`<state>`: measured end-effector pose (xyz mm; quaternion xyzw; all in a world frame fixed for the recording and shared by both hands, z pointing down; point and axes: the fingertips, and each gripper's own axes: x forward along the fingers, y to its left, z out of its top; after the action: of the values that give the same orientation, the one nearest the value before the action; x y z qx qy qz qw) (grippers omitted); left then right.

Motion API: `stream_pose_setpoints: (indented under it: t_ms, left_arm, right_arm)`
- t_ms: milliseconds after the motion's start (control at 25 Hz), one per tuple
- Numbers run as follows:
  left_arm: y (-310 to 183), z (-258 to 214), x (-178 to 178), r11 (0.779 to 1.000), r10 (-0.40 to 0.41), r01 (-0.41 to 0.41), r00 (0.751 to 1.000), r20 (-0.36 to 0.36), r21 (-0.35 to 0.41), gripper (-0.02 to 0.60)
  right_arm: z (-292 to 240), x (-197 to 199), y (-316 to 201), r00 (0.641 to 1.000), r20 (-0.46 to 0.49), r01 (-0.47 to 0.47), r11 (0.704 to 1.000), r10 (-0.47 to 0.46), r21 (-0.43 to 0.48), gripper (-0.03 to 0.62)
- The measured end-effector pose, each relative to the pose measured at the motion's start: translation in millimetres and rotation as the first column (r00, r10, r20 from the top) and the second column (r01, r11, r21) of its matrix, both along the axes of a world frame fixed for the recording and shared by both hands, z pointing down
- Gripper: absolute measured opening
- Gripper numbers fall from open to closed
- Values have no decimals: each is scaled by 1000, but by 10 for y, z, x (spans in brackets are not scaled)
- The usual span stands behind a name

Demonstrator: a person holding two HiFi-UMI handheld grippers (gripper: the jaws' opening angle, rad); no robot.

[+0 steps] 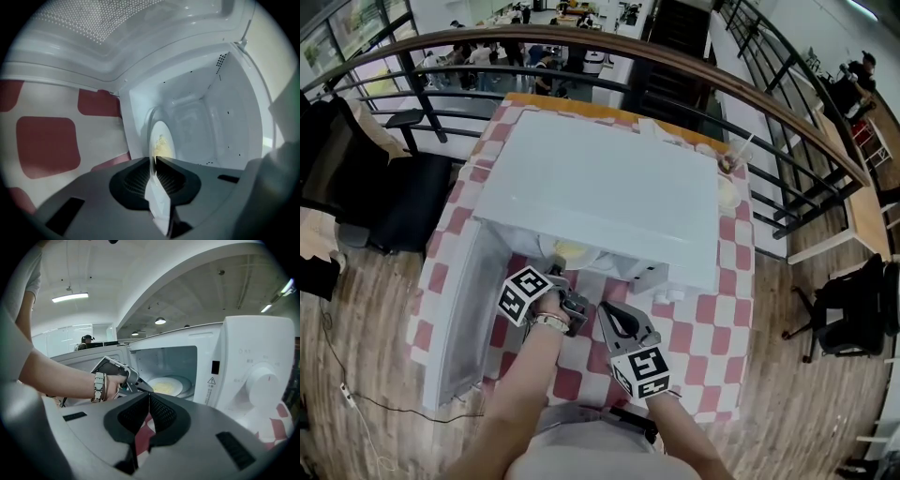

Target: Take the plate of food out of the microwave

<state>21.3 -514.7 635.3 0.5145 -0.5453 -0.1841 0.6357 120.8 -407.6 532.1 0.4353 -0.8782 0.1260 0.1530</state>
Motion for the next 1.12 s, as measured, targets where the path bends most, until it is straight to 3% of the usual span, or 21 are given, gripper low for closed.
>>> stream_pose_setpoints:
  t_ms: [400, 760, 1120]
  left_arm:
    - [19, -45, 6, 998, -45, 51, 991, -125, 45, 26]
    - [44, -178, -8, 990, -54, 76, 981, -184, 116, 15]
    - [108, -284, 5, 979, -25, 64, 980, -196, 195, 14]
  right_arm:
    - [-32, 47, 28, 1000, -3, -15, 1000, 15, 11, 28]
    - [-78, 4, 53, 1000, -6, -11, 1000, 11, 25, 28]
    - [-134, 16, 107, 1000, 0, -14, 999, 14, 46, 28]
